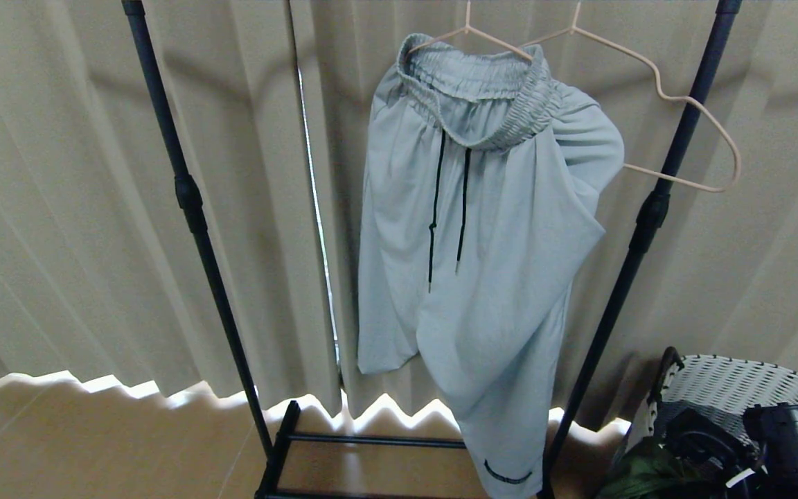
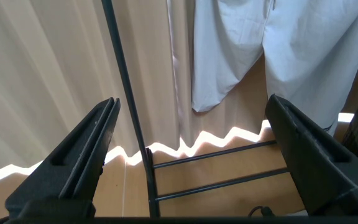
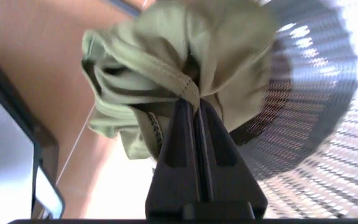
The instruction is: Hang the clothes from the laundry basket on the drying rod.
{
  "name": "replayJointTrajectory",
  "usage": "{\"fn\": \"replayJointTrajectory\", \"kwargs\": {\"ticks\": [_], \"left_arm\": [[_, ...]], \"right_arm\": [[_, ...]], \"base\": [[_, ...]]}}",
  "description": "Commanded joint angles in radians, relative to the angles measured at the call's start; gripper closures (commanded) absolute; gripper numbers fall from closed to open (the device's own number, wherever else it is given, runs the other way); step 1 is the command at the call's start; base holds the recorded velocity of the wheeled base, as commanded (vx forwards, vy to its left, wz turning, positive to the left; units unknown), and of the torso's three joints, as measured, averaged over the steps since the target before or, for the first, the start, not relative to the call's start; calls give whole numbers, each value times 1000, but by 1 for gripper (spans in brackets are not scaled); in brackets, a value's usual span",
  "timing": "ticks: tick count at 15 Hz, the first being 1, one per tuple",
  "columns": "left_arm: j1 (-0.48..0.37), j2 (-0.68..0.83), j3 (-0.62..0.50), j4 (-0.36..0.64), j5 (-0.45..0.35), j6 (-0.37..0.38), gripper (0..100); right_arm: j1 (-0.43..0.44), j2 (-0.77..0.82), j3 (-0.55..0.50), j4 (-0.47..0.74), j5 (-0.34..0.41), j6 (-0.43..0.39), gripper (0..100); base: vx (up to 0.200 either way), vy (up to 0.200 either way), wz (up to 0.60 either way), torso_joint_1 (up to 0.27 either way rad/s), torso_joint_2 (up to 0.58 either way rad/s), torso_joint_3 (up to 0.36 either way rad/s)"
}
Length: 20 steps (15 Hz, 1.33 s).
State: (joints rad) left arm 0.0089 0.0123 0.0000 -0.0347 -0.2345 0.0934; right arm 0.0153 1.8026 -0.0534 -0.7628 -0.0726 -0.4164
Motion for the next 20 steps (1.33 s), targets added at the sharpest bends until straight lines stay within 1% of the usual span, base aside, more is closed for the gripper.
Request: {"fn": "replayJointTrajectory", "kwargs": {"ticks": [1, 3, 5, 6, 7, 8, 9, 10, 11, 12, 13, 14, 16, 20], "left_arm": [[0, 0, 0, -1, 0, 2, 0], [0, 0, 0, -1, 0, 5, 0], [2, 0, 0, -1, 0, 3, 0], [2, 0, 0, -1, 0, 2, 0], [2, 0, 0, -1, 0, 3, 0], [2, 0, 0, -1, 0, 3, 0], [2, 0, 0, -1, 0, 3, 0], [2, 0, 0, -1, 0, 3, 0], [2, 0, 0, -1, 0, 3, 0], [0, 0, 0, -1, 0, 12, 0], [0, 0, 0, -1, 0, 16, 0], [0, 0, 0, -1, 0, 25, 0], [0, 0, 0, -1, -2, 26, 0], [2, 0, 0, -2, 0, 22, 0]], "right_arm": [[0, -187, 3, 7, 2, 2, 100], [2, -250, -16, 7, 8, 2, 100], [6, -287, -63, 8, 17, 2, 100], [6, -299, -97, 10, 17, 2, 100], [8, -321, -158, 37, 17, 2, 100], [8, -330, -174, 51, 17, 2, 100], [9, -359, -243, 137, 17, 2, 100], [14, -427, -367, 318, 17, 2, 100], [23, -453, -422, 405, 17, 2, 100], [45, -519, -542, 592, 19, 2, 100], [55, -546, -592, 672, 19, 2, 100], [84, -594, -660, 784, 23, 4, 100], [140, -635, -698, 861, 22, 5, 100], [213, -644, -706, 872, 14, 4, 100]], "base": [[0, 0, 0, 0, 0, 0], [0, 0, 0, 0, 0, 0], [0, 0, 0, 0, 0, 0], [0, 0, 0, 0, 0, 0], [0, 0, 0, 0, 0, 0], [0, 0, 0, 0, 0, 0], [0, 0, 0, 0, 0, 0], [0, 0, 0, 0, 0, 0], [0, 0, 0, 0, 0, 0], [0, 0, 0, 0, 0, 0], [-200, 0, 0, 2, -2, 2], [-200, 0, 0, -2, 2, -2], [-200, 0, 0, 5, 2, 2], [-200, 0, 0, -2, 2, 4]]}}
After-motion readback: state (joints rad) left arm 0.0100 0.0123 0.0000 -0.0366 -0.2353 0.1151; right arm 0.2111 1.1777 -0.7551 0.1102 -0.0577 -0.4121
